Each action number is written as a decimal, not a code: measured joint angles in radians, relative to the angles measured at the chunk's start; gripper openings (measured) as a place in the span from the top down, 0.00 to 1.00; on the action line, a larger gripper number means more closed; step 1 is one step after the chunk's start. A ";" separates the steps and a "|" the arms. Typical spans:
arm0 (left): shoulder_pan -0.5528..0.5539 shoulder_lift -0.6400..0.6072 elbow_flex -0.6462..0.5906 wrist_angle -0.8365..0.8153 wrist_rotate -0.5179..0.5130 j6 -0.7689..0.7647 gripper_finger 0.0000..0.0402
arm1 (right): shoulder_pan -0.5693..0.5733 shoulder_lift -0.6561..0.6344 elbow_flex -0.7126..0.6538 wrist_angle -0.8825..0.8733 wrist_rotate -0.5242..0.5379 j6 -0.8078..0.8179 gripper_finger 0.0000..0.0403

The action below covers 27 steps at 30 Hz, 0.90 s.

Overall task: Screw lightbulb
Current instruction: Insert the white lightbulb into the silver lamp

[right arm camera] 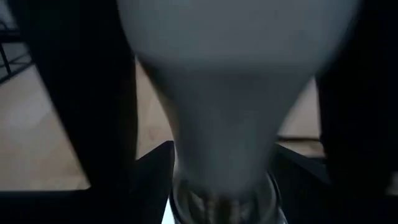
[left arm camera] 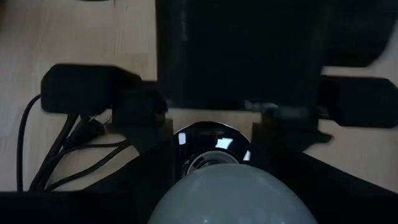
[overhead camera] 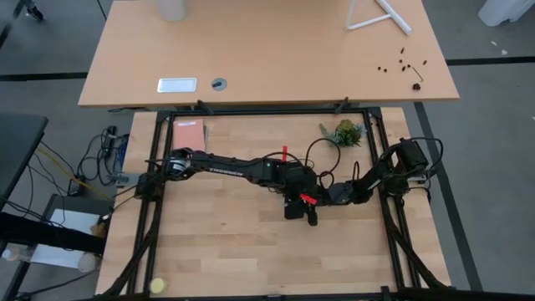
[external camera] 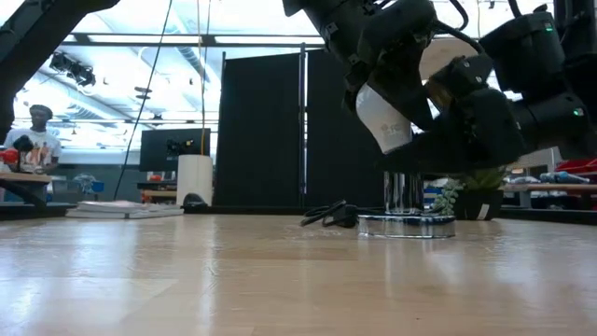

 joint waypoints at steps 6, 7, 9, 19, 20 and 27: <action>0.000 -0.002 0.000 -0.013 -0.001 0.001 0.34 | -0.022 0.000 0.015 -0.014 -0.038 -0.013 0.36; 0.000 -0.002 0.000 -0.015 -0.001 0.001 0.34 | -0.025 0.000 0.015 -0.016 -0.040 -0.013 0.36; 0.000 -0.002 0.000 -0.018 -0.001 0.001 0.34 | -0.029 0.000 0.015 -0.018 -0.044 -0.015 0.36; 0.000 -0.002 0.000 -0.023 -0.012 0.022 0.34 | -0.039 0.000 0.020 -0.042 -0.066 0.003 0.36; 0.000 -0.002 0.000 -0.022 -0.011 0.022 0.34 | -0.034 0.000 0.020 -0.044 -0.065 0.007 0.36; -0.001 -0.001 0.000 -0.019 -0.010 0.033 0.34 | -0.026 -0.001 -0.010 -0.056 -0.065 0.015 0.36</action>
